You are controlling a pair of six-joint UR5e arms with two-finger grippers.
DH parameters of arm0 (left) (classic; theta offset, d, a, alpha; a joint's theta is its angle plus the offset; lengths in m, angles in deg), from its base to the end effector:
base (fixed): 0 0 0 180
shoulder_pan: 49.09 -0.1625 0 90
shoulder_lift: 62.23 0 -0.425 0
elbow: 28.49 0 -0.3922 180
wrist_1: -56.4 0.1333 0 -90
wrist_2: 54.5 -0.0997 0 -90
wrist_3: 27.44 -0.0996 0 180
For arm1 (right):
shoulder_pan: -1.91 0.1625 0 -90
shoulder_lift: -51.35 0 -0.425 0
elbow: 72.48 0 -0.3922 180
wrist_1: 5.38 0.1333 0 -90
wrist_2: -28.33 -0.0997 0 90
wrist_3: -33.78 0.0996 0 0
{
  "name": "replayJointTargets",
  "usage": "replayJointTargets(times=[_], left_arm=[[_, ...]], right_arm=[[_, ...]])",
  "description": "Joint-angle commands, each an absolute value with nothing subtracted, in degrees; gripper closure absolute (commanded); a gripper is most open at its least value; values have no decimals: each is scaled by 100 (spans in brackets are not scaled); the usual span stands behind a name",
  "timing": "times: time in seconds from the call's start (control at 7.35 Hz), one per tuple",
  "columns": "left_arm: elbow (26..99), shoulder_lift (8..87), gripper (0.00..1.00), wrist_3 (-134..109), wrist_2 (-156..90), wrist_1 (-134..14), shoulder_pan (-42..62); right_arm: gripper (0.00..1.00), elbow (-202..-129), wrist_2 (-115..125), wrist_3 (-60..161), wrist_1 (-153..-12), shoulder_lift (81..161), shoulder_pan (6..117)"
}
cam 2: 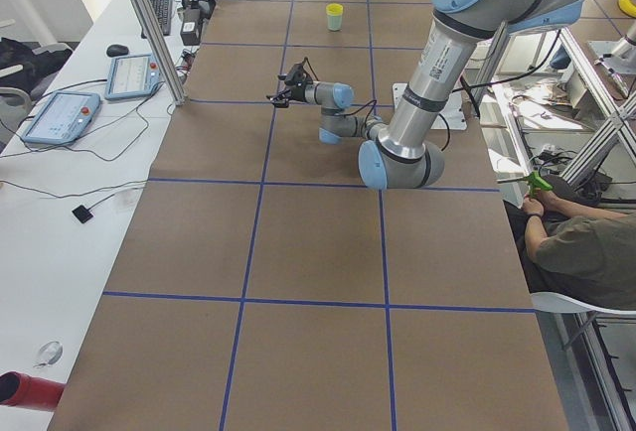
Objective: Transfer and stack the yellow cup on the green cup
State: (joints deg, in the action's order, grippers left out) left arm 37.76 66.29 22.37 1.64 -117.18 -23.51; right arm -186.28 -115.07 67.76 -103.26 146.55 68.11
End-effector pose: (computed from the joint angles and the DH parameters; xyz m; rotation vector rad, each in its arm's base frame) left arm 0.5600 -0.4774 0.2844 1.2570 1.1470 -0.3161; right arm -0.1296 -0.4261 0.5005 -0.2971 -0.8972 0.0771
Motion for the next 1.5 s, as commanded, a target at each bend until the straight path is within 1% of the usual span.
replayJointTargets(times=[0.0, 0.14, 0.27, 0.41, 0.54, 0.82, 1.09, 1.36], left_arm=[[3777, 6609, 1, 2231, 323, -10374, -1827], [3804, 6618, 1, 2204, 350, -9425, -1528], [3804, 6626, 0, 2169, 690, -8867, -1177], [3804, 6609, 0, 2160, 1137, -8470, -791], [3795, 6591, 0, 2152, 1811, -8197, -378], [3830, 6600, 0, 2125, 3112, -6986, 344], [3935, 6600, 0, 1418, 4397, -5504, 942], [4093, 6592, 0, 502, 5694, -4550, 1688]], right_arm=[[0, -18542, -10996, 6780, -9778, 14434, 6810], [0, -18428, -10766, 6788, -9636, 14242, 6818], [0, -18262, -10711, 6789, -9626, 13988, 6818], [0, -18060, -10580, 6789, -9626, 13724, 6818], [0, -18041, -10388, 6797, -9626, 13582, 6818], [0, -17962, -10289, 6780, -9626, 13476, 6871], [0, -17848, -10271, 6771, -9617, 13397, 6958], [0, -17839, -10271, 6762, -9626, 13388, 7011]])
